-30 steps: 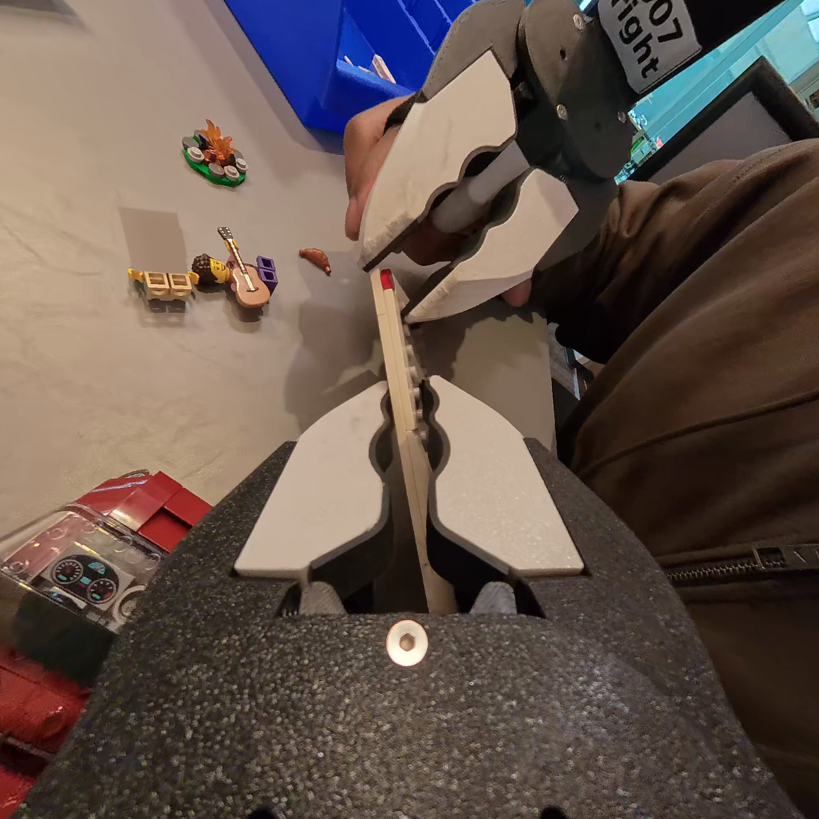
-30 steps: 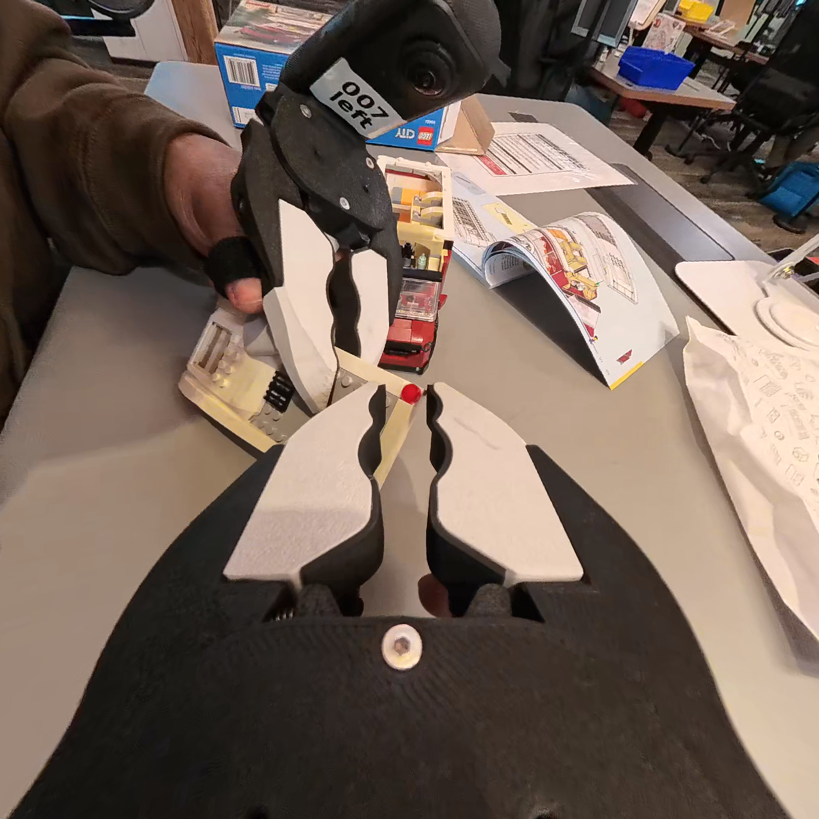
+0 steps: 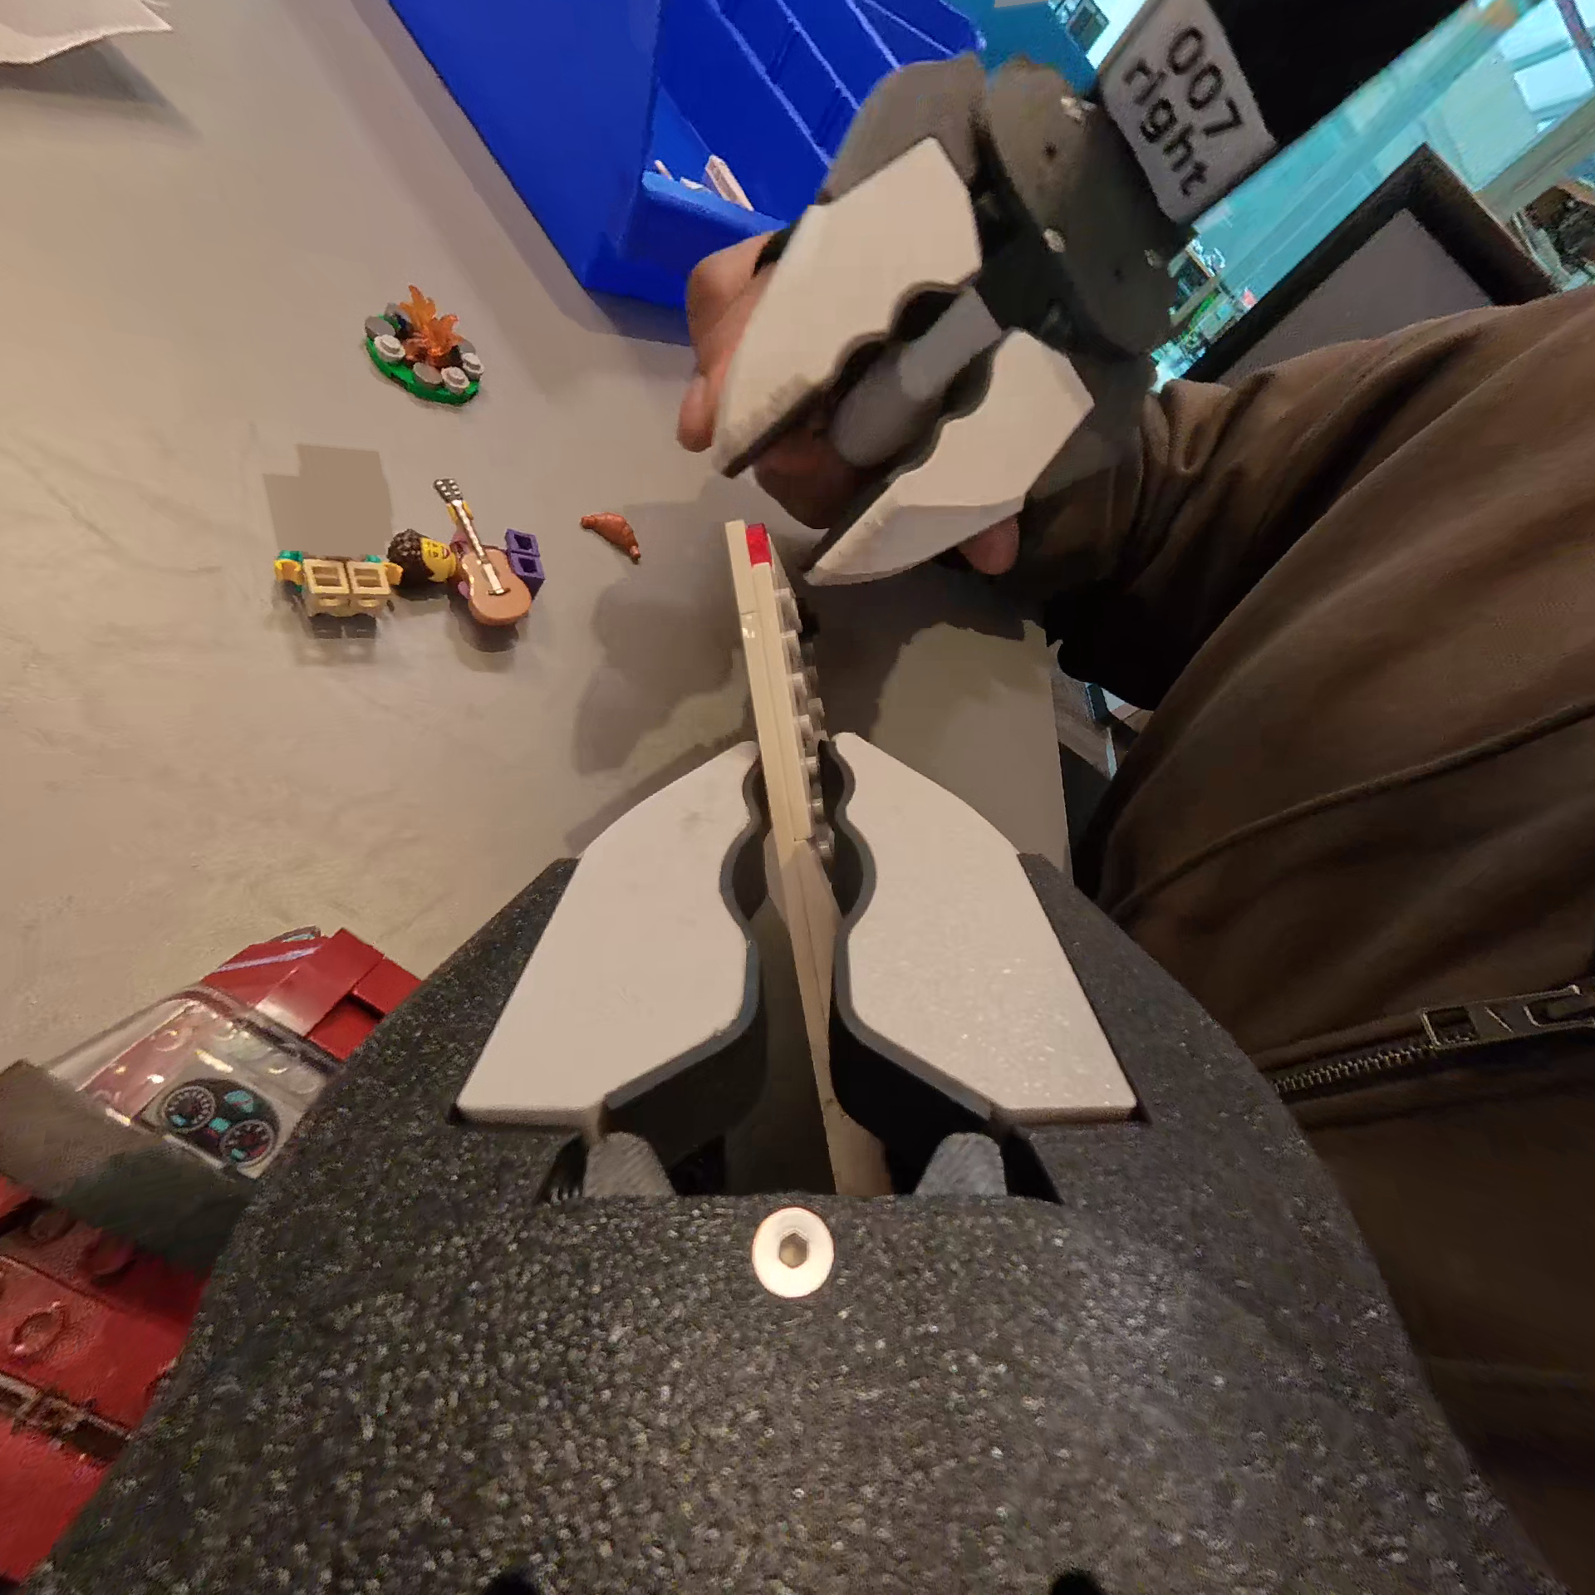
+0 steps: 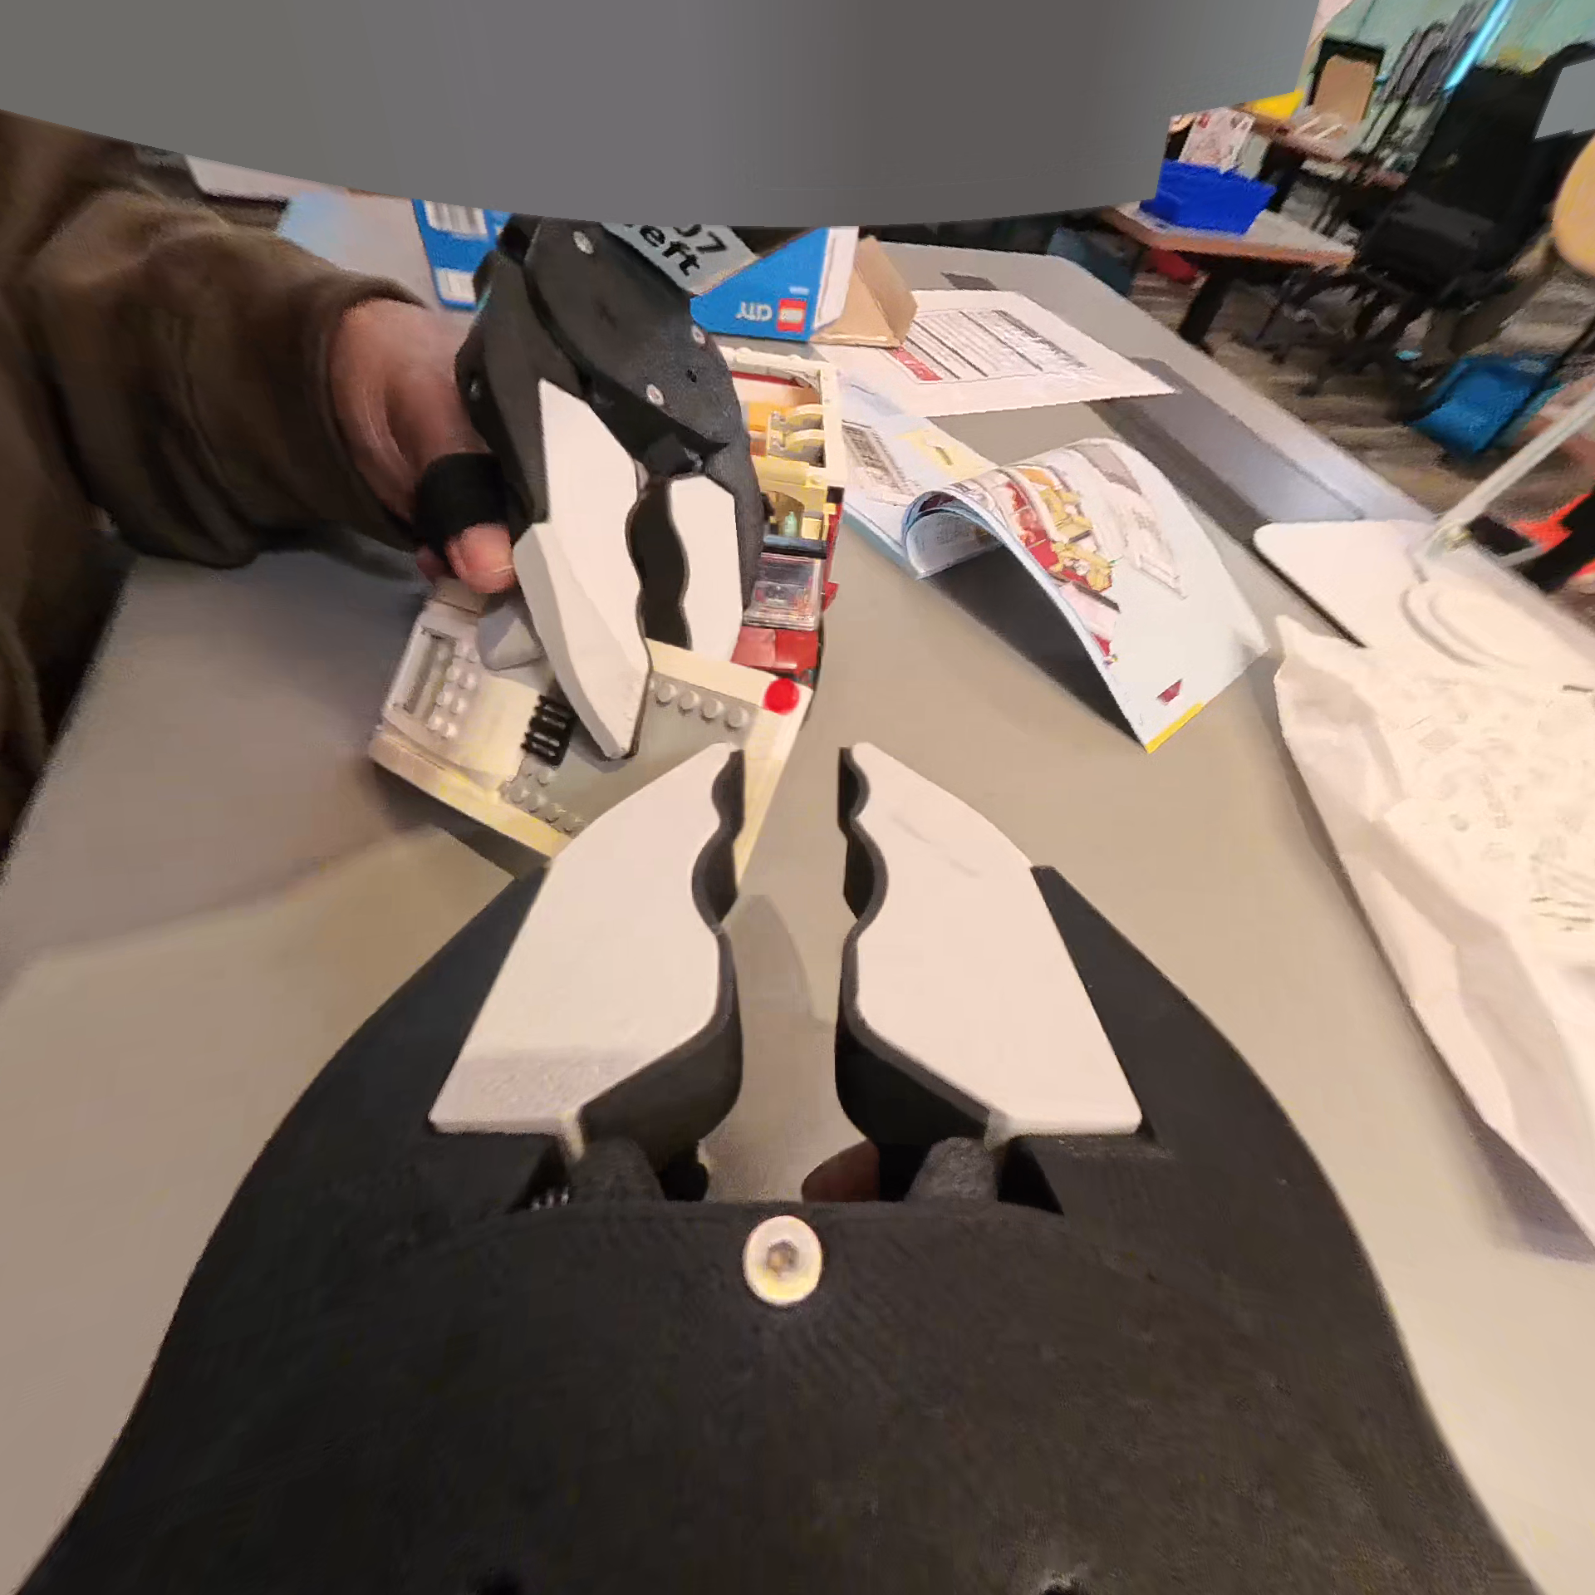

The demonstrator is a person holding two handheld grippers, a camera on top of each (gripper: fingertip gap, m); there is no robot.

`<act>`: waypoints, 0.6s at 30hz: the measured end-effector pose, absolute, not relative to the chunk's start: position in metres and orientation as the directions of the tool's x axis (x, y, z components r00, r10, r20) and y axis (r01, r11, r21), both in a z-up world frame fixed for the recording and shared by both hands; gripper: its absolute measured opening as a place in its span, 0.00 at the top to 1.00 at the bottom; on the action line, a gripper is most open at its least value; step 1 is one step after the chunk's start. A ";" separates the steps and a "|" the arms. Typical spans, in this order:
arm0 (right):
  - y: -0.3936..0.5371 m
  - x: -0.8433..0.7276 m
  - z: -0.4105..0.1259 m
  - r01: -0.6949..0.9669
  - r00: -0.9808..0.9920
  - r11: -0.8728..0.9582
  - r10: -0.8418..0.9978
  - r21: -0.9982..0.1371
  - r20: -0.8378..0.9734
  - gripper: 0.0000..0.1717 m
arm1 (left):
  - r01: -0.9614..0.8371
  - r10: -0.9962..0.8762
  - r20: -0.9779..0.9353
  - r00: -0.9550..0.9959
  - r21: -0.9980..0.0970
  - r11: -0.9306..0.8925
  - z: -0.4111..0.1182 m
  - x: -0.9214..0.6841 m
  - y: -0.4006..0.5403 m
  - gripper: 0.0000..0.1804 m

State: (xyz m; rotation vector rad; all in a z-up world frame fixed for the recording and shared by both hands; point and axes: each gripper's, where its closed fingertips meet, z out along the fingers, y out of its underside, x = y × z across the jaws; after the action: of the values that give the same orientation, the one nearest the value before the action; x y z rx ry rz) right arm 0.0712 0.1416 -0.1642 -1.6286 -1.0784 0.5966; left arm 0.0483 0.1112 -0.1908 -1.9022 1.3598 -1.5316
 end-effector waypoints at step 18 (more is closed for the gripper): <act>0.094 0.054 -0.151 0.189 0.120 -0.281 0.957 -0.941 -0.262 0.95 | -0.461 -0.922 0.302 -0.244 -0.872 -0.163 -0.170 0.043 0.081 0.93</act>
State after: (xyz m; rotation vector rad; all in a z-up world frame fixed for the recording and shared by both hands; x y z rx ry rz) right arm 0.0542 0.0939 -0.1511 -1.6118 -1.1430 1.2333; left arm 0.0433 0.0808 -0.1700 -1.5728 1.6682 -1.3925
